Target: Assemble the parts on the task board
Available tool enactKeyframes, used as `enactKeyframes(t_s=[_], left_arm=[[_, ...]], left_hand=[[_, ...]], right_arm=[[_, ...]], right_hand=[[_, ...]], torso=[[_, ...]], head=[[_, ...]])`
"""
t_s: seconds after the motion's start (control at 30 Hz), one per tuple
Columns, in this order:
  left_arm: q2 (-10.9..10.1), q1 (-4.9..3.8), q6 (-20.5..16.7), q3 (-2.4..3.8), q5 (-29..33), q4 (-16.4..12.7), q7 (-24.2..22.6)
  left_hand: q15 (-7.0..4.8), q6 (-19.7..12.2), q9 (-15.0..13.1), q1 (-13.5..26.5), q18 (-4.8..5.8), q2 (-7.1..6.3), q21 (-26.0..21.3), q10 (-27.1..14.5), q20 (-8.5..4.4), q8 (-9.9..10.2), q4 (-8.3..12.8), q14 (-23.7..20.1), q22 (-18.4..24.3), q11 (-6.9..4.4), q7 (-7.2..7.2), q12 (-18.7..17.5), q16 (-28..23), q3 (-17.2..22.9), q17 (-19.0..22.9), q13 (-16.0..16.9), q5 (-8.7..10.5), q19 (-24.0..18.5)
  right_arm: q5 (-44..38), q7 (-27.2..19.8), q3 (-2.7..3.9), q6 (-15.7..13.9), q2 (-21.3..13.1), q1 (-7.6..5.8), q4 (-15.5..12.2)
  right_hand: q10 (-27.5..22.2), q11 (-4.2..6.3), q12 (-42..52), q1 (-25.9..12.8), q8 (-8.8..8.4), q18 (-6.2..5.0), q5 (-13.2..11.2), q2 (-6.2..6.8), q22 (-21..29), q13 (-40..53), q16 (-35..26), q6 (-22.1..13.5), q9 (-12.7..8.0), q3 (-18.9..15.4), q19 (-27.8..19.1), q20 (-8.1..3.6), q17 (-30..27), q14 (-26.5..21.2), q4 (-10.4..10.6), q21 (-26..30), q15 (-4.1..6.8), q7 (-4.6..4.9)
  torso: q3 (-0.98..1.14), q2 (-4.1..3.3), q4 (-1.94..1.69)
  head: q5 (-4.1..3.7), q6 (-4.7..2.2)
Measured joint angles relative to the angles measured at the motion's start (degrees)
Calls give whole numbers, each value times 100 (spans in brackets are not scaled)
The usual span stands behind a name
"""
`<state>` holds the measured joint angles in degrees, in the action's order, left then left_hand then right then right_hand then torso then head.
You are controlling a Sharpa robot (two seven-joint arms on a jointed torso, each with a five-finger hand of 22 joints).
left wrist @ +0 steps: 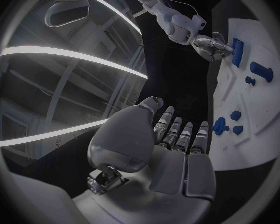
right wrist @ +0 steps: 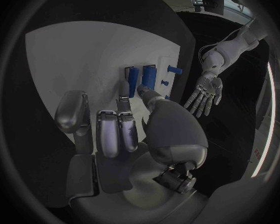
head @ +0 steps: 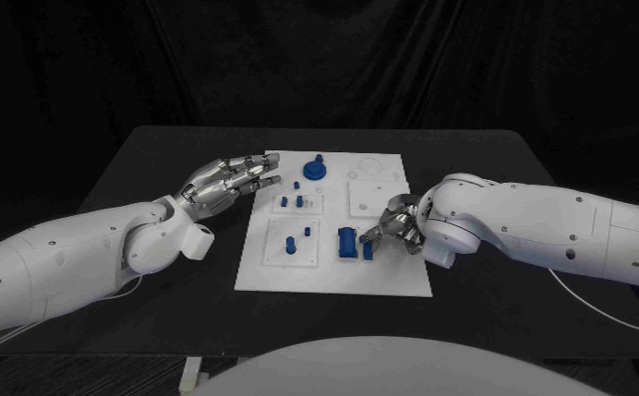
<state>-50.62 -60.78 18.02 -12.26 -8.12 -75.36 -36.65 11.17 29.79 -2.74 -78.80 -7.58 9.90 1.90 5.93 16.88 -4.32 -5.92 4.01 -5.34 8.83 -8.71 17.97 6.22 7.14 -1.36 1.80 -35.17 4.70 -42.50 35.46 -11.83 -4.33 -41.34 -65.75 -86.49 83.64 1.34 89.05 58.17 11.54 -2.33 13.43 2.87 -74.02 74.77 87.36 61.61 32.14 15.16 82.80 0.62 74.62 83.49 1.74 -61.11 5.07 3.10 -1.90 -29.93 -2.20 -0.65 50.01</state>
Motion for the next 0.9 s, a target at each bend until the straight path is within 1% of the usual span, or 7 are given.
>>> enactKeyframes(t_s=[0.13, 0.23, 0.47, 0.67, 0.77, 0.83, 0.9], left_arm=[[4, 1, 13, 0, 0, 2, 15], [4, 2, 21, 0, 0, 3, 26], [4, 3, 39, 0, 0, 4, 50], [3, 5, 49, 0, 0, 7, 69], [3, 5, 52, 0, -1, 9, 75], [3, 5, 54, 0, -1, 10, 77], [3, 6, 55, 0, -1, 10, 78]], left_hand=[[0, 0, 0, 0, 0, 0, 0, 0, 0, 0, 0, 0, 0, 0, 0, 0, 0, 0, 0, 0, 0, 0], [0, 0, 0, 0, 0, 0, 0, 0, 0, 0, 0, 0, 0, 0, 0, 0, 0, 0, 0, 0, 0, 0], [0, 0, 0, 0, 0, 0, 0, 0, 0, 0, 0, 0, 0, 0, 0, 0, 0, 0, 0, 0, 0, 0], [1, 0, 0, 0, 0, 0, 0, 0, 0, 0, 0, 0, 0, 0, 0, 0, 0, 0, 0, 0, 0, 1], [1, 0, 0, 0, 1, 0, 0, 0, -9, 0, 0, 0, 0, 0, -1, 0, 0, 0, 0, 0, 0, 7], [1, 0, 0, 0, 1, 0, 0, 0, -9, 0, 0, 0, 0, 0, 0, 0, 0, 0, 0, 0, 0, 10], [1, 0, 0, 0, 1, 0, 1, 0, -9, 0, 0, 0, 0, 0, -1, 0, 0, 0, 0, 0, 0, 10]], right_arm=[[-1, 0, 0, -1, -12, 1, 0], [-35, 0, 0, -9, -43, 2, -9], [-171, 0, -1, -43, -192, 3, -66], [-322, -6, -1, -116, -413, 1, -295], [-408, -39, -2, -195, -524, -24, -451], [-481, -107, -2, -278, -602, -51, -567], [-569, -198, -1, -370, -661, -67, -662]], right_hand=[[0, 0, 0, -98, 0, 0, -1, 96, 0, 0, 0, -21, 0, -95, 0, 0, 0, 0, 95, 0, 0, -20], [0, 0, 0, -98, 0, 0, -1, 97, 0, 0, 0, -86, -3, -95, 0, 0, 0, 0, 95, 0, 0, -58], [0, 0, 0, -98, 0, 0, -133, 97, 0, 0, 0, -123, -7, -168, 0, 0, 0, 1, 164, 0, 1, -23], [0, 1, 0, -98, 1, 0, -133, 97, 0, 0, 0, -122, -3, -372, 0, 0, 0, 1, 215, 67, 1, -24], [60, 60, 0, -98, 102, 0, -133, 97, 0, 0, 0, -122, 30, -466, 0, 0, 0, 33, 308, 67, 34, -25], [60, 62, 0, -96, 293, 0, -131, 96, 0, 0, 0, -196, 188, -466, 1, -1, 0, 33, 307, 67, 35, -94], [59, 64, 0, 6, 431, 0, 22, 1, 0, 0, 1, -218, 281, -502, 2, -2, 0, 56, 188, 66, 57, -115]], torso=[[1, 2, 1], [1, 2, 1], [1, 3, 2], [3, 3, 4], [3, 5, 4], [3, 5, 5], [3, 6, 5]], head=[[2, 0], [8, 0], [21, 0], [40, 0], [40, 0], [40, 0], [45, 0]])
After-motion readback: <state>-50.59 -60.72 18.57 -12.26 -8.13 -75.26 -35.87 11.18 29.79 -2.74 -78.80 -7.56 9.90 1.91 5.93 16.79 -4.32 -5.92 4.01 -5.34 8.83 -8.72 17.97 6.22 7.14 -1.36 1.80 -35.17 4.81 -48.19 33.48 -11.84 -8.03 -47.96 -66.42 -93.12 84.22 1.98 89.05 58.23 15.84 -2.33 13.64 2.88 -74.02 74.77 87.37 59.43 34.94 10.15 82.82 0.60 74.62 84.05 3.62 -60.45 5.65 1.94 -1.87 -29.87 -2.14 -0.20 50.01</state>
